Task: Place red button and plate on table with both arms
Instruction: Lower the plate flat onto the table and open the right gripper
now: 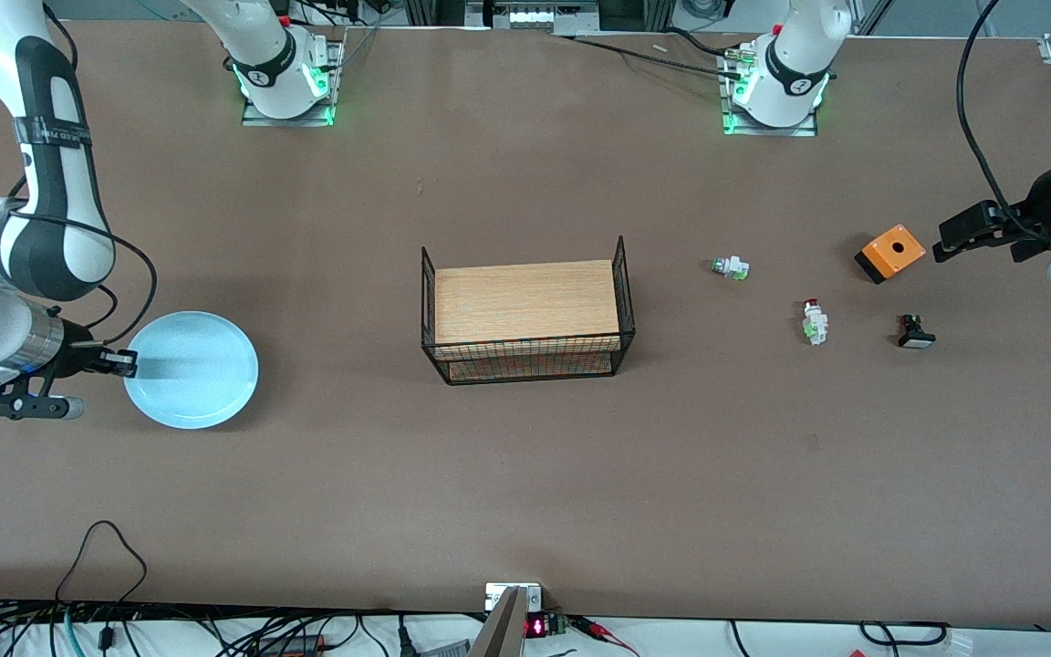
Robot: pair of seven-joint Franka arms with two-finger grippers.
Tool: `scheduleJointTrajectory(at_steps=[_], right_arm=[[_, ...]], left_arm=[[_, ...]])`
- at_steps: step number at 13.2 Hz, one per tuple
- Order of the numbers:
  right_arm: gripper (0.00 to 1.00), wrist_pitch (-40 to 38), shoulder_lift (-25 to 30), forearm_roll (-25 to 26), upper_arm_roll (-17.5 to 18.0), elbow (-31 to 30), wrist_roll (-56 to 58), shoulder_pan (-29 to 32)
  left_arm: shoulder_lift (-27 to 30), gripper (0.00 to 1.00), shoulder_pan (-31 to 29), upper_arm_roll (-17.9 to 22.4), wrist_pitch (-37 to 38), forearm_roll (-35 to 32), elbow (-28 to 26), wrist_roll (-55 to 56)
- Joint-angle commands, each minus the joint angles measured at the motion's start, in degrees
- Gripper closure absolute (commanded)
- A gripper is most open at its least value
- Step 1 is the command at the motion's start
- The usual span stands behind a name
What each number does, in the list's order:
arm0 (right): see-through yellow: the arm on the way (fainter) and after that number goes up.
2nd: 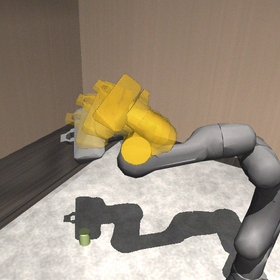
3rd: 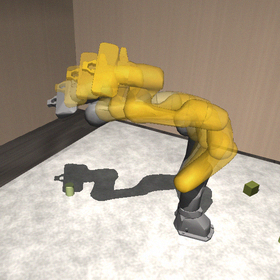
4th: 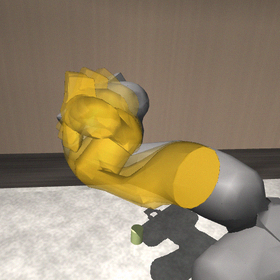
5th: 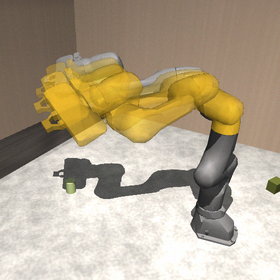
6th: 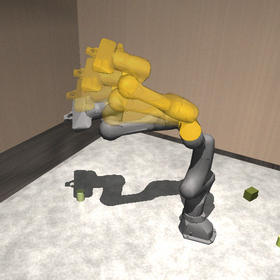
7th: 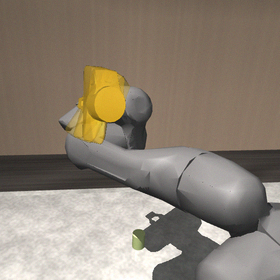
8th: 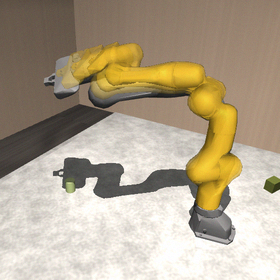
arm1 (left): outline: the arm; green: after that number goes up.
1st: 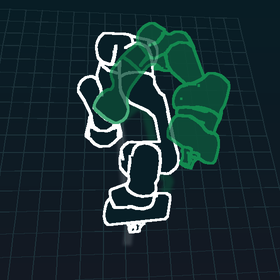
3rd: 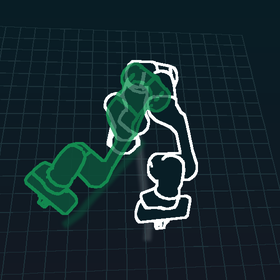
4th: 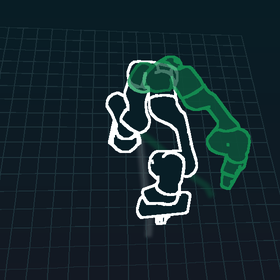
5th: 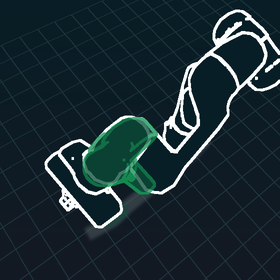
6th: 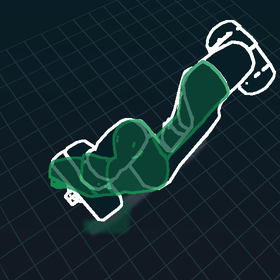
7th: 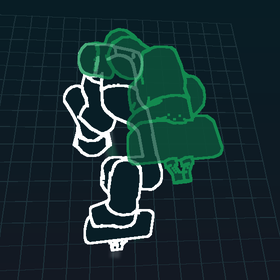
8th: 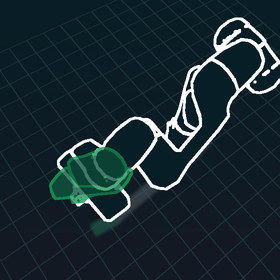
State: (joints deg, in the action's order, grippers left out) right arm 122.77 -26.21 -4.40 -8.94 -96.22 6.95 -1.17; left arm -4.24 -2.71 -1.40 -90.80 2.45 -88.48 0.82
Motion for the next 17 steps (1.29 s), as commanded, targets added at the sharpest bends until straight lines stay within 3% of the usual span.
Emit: scheduleJointTrajectory(at_steps=[1,3,9,14,15,17], right_arm=[[1.00,9.6,1.3,-0.6,5.4,-6.9,2.4,4.1],[1.00,16.9,-0.3,-0.6,6.3,-9.2,3.2,4.1],[0.98,25.8,-6.7,-0.5,6.7,-9.0,4.6,4.1],[0.70,28.0,-8.2,-0.6,6.7,-9.1,4.6,4.2],[0.68,28.1,-8.4,-0.6,6.7,-9.1,4.6,4.2],[0.46,28.7,-8.7,-0.6,6.7,-9.2,4.7,4.1]], left_arm=[[0.5,0.00,-0.2,-0.3,0.2,-0.9,0.3,-0.1],[0.5,0.00,-0.2,-0.3,0.2,-0.9,0.3,-0.1],[0.5,0.00,-0.5,-0.2,0.2,-0.9,0.3,-0.2],[0.5,0.00,-0.6,-0.2,0.3,-0.9,0.3,-0.3],[0.5,0.00,-0.6,-0.2,0.2,-0.9,0.3,-0.2],[0.5,0.00,-0.7,-0.2,0.3,-0.9,0.2,-0.3]])
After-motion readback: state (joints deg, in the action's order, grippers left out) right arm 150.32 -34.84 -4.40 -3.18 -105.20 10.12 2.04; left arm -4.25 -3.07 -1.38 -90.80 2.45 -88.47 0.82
